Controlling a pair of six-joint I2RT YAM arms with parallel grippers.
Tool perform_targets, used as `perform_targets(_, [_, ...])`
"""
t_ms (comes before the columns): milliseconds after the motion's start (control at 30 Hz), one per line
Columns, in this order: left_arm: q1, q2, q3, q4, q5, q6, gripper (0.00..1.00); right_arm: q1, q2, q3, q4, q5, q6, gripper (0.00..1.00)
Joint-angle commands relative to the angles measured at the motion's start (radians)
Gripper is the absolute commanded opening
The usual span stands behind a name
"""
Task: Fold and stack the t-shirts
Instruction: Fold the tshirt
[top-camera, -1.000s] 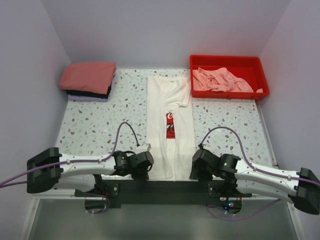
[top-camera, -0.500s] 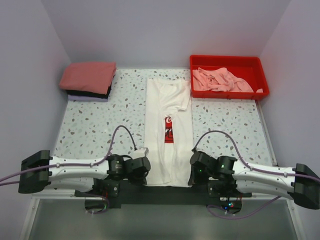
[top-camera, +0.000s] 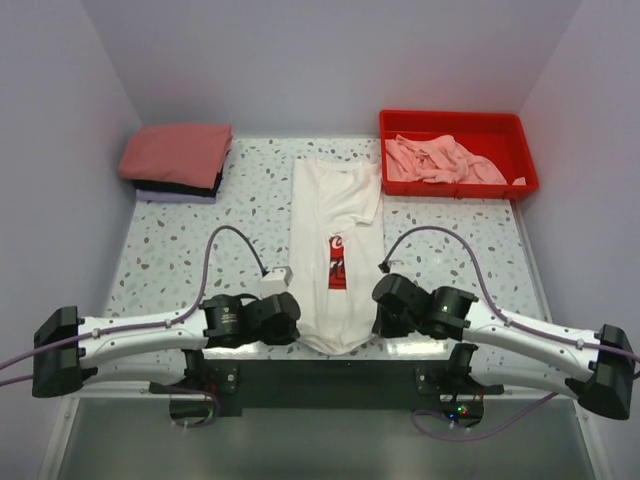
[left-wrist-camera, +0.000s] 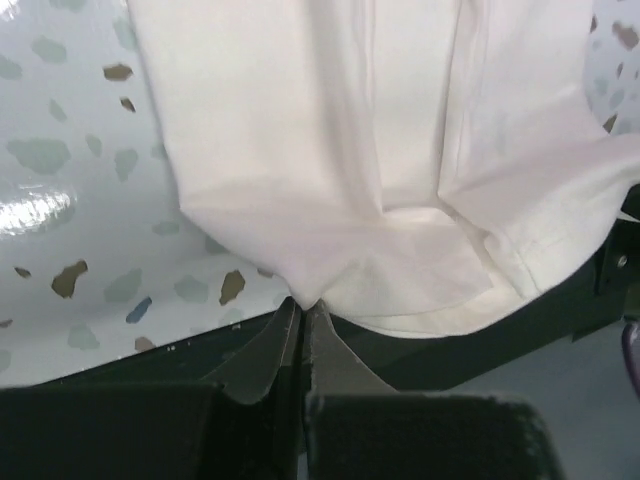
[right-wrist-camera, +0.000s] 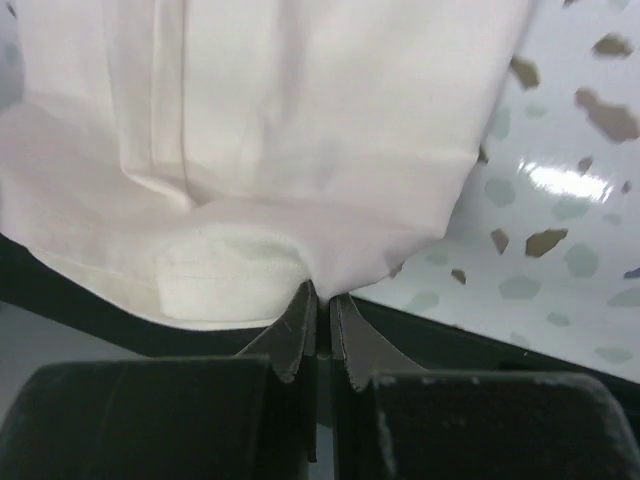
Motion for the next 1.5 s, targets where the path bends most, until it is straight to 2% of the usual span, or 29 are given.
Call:
perform_targets(0, [0.116,0.013,0.053,0.088,-0.035,0.149,0.0,-0.075,0.009,0.113,-0.03,0.139,-0.143,0.0])
perform_targets(167, [0.184,0.088,0.138,0.15,-0.073,0.305,0.0,-0.158,0.074,0.155,0.057,0.159,-0.239,0.0])
perform_targets(267, [0.256,0.153,0.207,0.154,-0.099,0.355,0.0,-0.209,0.114,0.179,0.17,0.162,-0.279,0.0])
perform_targets(400, [0.356,0.185,0.256,0.206,-0.104,0.41,0.0,-0.263,0.169,0.232,0.23,0.173,-0.348,0.0])
perform_targets(733, [0.529,0.274,0.351,0.276,-0.019,0.559,0.0,-0.381,0.241,0.311,0.336,0.173,-0.399,0.0])
perform_targets(1467, [0.73,0.545,0.492,0.387,0.123,0.674,0.0,-0.583,0.509,0.439,0.434,0.04,-0.451,0.0])
